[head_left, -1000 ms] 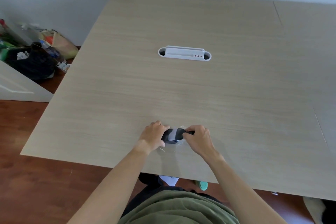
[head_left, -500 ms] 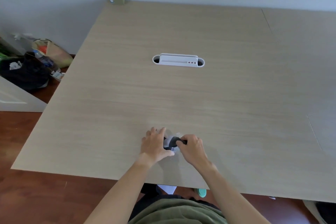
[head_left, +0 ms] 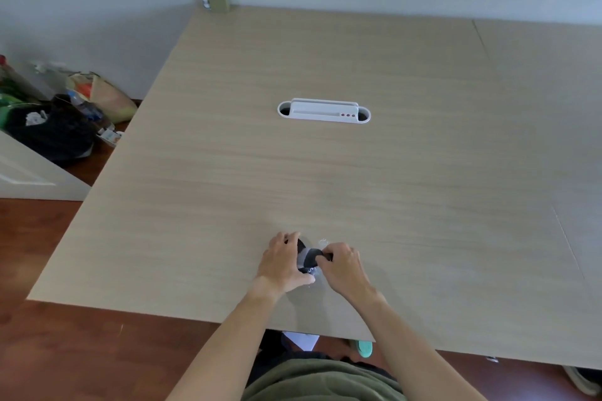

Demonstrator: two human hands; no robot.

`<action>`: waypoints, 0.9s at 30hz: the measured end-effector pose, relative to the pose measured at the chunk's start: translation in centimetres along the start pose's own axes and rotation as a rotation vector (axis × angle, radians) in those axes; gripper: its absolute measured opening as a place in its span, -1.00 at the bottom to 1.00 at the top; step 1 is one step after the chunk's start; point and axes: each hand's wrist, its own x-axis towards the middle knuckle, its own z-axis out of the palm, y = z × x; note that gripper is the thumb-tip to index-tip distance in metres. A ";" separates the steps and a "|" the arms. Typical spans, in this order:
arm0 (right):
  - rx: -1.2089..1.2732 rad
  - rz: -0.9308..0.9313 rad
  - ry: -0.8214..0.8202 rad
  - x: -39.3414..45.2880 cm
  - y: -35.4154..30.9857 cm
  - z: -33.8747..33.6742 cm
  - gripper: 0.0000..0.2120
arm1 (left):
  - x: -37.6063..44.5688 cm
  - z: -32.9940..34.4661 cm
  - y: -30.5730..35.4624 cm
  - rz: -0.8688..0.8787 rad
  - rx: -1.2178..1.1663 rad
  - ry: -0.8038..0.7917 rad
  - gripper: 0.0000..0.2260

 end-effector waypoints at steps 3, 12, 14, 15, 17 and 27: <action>-0.087 0.061 0.028 0.1 1.2 -0.4 -0.71 | -0.3 0.3 0.3 -0.056 0.080 0.019 -0.14; 0.048 0.015 -0.032 -0.1 -0.5 -0.1 -0.74 | 0.4 -0.4 0.2 0.003 0.120 -0.073 -0.18; -0.005 0.071 -0.010 -0.2 0.2 0.1 -0.75 | 0.5 -0.6 0.0 0.033 0.139 -0.100 -0.11; -0.041 0.096 0.014 -0.3 0.5 -0.1 -0.73 | 0.5 -0.7 -0.1 0.045 0.145 -0.104 -0.08; -0.098 0.089 0.066 -0.7 0.8 -0.6 -0.69 | 0.4 -0.8 -0.3 0.062 0.160 -0.100 -0.08; -0.048 0.110 0.052 -0.8 0.8 -0.5 -0.70 | -0.1 0.8 0.3 -0.020 0.094 0.018 -0.14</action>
